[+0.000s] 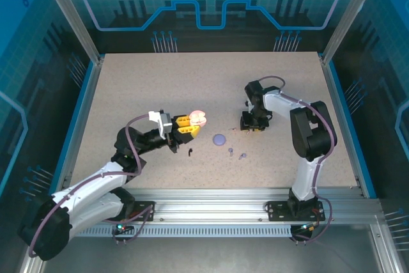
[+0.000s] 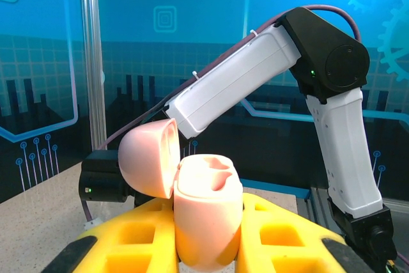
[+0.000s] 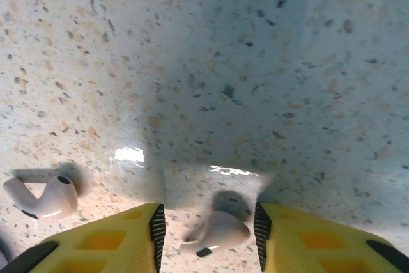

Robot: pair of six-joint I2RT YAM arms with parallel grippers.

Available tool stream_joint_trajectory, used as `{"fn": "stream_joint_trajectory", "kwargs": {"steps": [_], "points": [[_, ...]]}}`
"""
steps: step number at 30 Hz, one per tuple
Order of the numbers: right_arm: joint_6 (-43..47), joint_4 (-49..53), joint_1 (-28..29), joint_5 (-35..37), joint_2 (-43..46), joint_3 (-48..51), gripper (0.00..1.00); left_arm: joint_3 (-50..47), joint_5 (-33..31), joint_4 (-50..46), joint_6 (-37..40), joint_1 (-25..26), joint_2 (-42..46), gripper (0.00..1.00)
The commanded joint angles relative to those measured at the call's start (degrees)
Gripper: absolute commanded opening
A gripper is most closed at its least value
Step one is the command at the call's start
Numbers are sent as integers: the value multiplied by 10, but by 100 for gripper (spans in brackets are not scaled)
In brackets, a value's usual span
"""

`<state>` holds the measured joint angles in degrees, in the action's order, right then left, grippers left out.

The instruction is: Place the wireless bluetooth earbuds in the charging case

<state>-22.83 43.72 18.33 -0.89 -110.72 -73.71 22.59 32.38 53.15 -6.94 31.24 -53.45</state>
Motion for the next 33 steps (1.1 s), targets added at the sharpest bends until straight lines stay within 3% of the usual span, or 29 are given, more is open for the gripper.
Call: {"fn": "stream_joint_trajectory", "kwargs": {"steps": [1, 27, 33], "points": [[-7, 15, 12, -14, -17, -14, 43, -1, 8, 5, 6, 3, 11, 3], [-5, 14, 22, -33, -9, -11, 29, -4, -3, -8, 10, 3, 4, 4], [-5, 8, 22, -40, 1, -4, 27, -19, -8, 27, -7, 3, -27, 4]]}}
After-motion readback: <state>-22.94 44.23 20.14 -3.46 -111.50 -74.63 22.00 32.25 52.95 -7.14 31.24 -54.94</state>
